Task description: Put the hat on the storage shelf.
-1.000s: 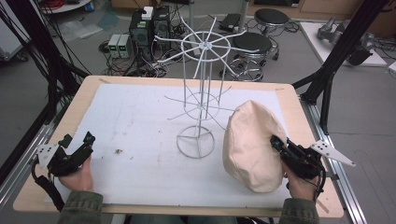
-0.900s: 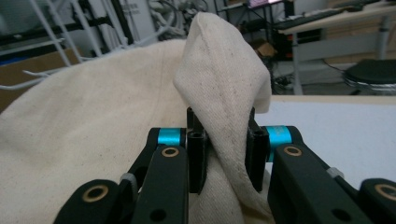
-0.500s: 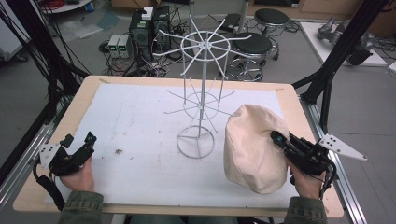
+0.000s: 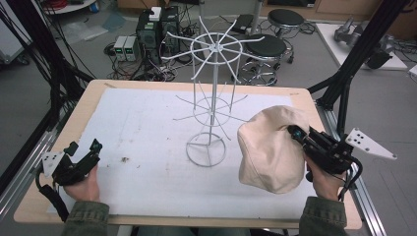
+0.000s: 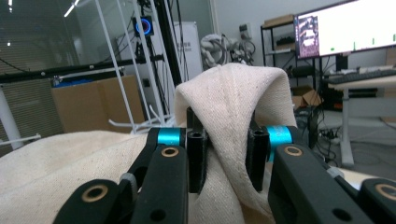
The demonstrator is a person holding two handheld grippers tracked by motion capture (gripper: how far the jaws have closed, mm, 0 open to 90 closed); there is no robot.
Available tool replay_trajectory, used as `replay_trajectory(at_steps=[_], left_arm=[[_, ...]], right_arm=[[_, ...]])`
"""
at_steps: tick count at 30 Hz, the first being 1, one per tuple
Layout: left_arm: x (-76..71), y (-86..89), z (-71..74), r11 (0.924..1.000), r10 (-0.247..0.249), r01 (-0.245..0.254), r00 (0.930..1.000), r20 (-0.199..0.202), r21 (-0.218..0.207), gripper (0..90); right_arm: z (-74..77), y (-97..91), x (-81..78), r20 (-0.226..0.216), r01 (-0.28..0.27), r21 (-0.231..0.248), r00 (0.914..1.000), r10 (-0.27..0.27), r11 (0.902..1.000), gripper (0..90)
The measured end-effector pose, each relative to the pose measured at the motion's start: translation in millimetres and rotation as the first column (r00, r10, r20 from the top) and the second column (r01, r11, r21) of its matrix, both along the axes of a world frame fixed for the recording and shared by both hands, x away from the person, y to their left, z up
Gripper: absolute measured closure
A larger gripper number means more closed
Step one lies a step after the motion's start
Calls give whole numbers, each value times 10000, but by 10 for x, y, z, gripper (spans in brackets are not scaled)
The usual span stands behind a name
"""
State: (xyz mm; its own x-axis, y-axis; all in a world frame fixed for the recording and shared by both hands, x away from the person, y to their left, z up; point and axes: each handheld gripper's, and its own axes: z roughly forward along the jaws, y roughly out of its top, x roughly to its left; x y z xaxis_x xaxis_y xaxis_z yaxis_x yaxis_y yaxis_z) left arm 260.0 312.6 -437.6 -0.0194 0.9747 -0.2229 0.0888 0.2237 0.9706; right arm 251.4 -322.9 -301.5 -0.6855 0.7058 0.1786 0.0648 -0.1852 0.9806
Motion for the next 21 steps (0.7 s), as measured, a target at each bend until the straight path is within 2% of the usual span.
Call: replay_trajectory(at_steps=[11,21], left_arm=[[8,4,-6,10000,-44,44,10000,-9,-57,233],[8,3,-7,10000,-38,37,10000,-20,-64,233]], right_arm=[[306,101,29,842,200,-162,9963,-186,9997,752],[612,61,-33,1778,244,336,9836,-300,9991,752]])
